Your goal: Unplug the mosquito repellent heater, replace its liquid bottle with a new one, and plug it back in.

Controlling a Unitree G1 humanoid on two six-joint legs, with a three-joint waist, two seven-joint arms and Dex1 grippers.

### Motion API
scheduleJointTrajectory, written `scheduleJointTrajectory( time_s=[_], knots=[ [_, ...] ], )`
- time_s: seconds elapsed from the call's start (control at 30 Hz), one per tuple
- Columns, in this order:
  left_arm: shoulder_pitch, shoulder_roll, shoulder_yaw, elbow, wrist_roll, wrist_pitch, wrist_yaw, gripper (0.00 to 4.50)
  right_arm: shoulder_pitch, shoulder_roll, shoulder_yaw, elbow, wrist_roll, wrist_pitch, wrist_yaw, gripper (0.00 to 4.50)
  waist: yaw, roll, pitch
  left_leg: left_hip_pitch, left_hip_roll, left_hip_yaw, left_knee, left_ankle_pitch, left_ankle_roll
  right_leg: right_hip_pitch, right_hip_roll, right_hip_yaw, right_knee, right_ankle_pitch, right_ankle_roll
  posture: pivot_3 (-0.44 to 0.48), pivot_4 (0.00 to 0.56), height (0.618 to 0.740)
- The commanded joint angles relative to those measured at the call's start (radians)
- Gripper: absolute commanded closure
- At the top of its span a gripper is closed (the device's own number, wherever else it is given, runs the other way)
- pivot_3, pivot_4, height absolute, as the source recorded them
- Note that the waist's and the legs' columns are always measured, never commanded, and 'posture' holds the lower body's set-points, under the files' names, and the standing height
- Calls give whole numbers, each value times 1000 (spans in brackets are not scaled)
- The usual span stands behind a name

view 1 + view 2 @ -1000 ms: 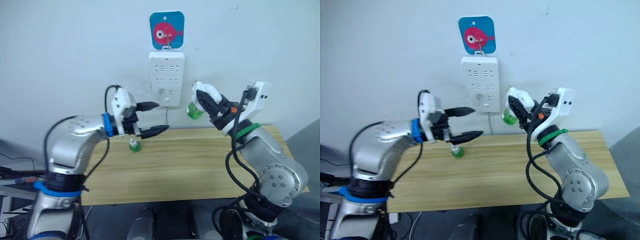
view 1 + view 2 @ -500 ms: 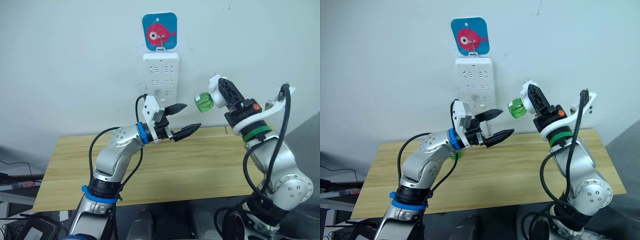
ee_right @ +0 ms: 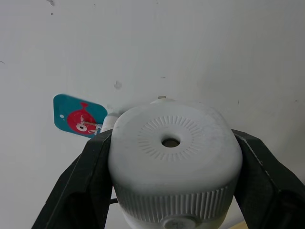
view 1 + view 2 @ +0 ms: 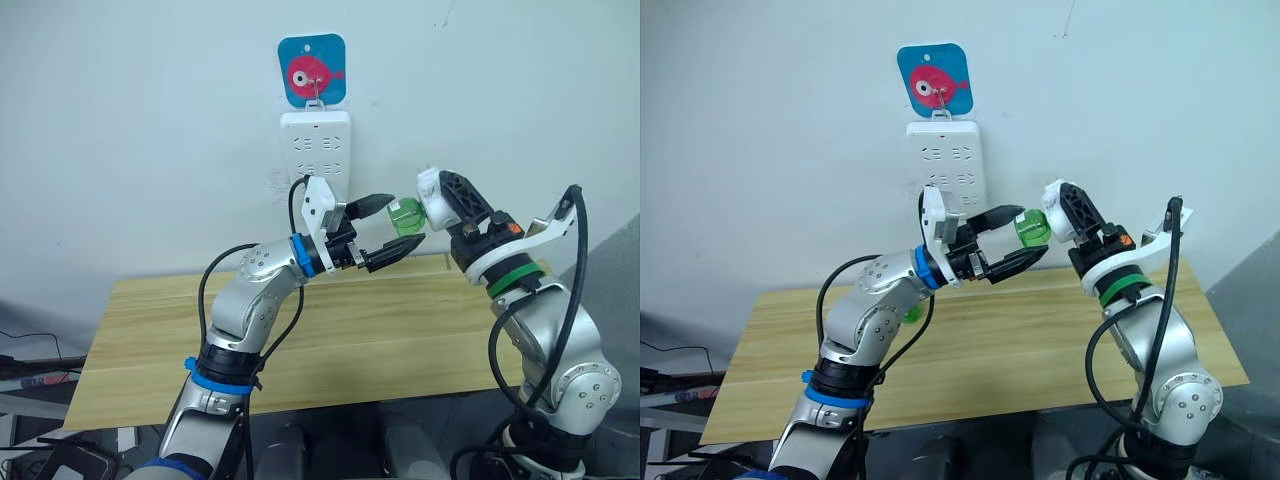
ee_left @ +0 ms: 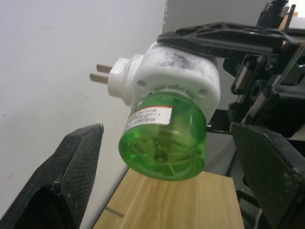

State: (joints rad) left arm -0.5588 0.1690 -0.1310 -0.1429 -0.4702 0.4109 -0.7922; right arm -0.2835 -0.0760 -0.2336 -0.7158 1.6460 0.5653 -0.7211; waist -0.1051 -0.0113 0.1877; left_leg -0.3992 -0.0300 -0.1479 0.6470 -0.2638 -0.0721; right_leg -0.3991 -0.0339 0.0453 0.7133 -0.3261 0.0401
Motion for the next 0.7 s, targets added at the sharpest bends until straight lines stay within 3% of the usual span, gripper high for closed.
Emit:
scheduleJointTrajectory(
  time_s=[0.03,0.2,0.3,0.4,0.5,0.63,0.7],
  knots=[
    [-30,-12,9,-13,-21,3,11,0,6,-36,24,-40,44,-59,6,1524,0,0,0,0,0,0,0,0,0,0,0,0,0,0,0,-101,129,732],
    [-26,4,-2,-13,-23,14,-15,0,12,-79,53,-41,58,-105,12,1524,-2,0,0,0,0,0,0,0,0,0,0,0,0,0,0,-103,130,732],
    [-23,6,-8,-14,-22,26,-21,557,14,-95,69,-43,67,-127,17,1524,-3,0,0,0,0,0,0,0,0,0,0,0,0,0,0,-105,130,732],
    [-25,4,-8,-6,-18,28,-21,1466,16,-109,82,-48,75,-146,19,1524,-3,0,0,0,0,0,0,0,0,0,0,0,0,0,0,-108,131,732],
    [-31,1,-7,2,-16,29,-24,1496,17,-121,92,-50,82,-160,21,1524,-3,0,0,0,0,0,0,0,0,0,0,0,0,0,0,-111,132,732],
    [-34,4,-9,8,-12,29,-32,2171,20,-132,106,-57,92,-178,24,1524,-4,0,0,0,0,0,0,0,0,0,0,0,0,0,0,-112,133,732],
    [-35,0,-5,5,-19,35,-27,2172,21,-137,111,-59,94,-184,26,1524,-4,0,0,0,0,0,0,0,0,0,0,0,0,0,0,-112,133,732]
  ],
)
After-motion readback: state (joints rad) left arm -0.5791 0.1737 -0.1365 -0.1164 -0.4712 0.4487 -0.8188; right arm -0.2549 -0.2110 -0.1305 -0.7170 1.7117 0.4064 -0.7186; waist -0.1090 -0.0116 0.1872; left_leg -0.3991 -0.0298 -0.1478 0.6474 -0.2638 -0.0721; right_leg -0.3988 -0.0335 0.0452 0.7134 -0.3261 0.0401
